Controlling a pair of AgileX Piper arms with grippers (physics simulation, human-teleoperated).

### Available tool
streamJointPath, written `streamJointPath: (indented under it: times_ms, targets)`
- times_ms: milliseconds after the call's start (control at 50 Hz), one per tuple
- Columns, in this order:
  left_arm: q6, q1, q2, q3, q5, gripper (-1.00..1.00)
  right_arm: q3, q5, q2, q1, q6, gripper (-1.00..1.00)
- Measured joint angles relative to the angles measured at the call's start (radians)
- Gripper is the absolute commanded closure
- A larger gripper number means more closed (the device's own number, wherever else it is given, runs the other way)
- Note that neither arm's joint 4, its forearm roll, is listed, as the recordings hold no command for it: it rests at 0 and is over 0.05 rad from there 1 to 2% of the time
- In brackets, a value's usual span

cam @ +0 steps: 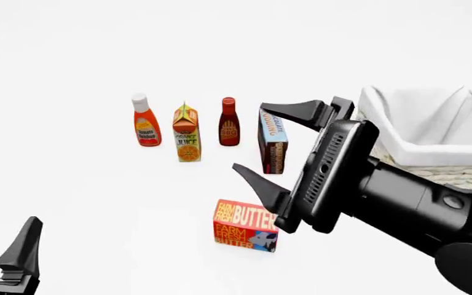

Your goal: Pick the butter and place it in the basket.

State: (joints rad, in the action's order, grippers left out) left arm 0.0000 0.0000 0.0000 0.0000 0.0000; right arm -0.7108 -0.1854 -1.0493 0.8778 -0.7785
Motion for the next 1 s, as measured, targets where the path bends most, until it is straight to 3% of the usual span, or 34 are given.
streamJointPath:
  times_ms: [620, 840, 1000]
  targets:
    - [0.0, 0.0, 0.0, 0.0, 0.0, -1.0, -0.173, 0.192, -0.19, -0.025, -0.1, -1.0]
    - [0.0, 0.0, 0.0, 0.0, 0.0, -1.0, -0.248, 0.292, -0.237, -0.053, -0.098, -1.0]
    - [0.0, 0.0, 0.0, 0.0, 0.0, -1.0, -0.388, 0.427, -0.323, -0.104, -0.039, -1.0]
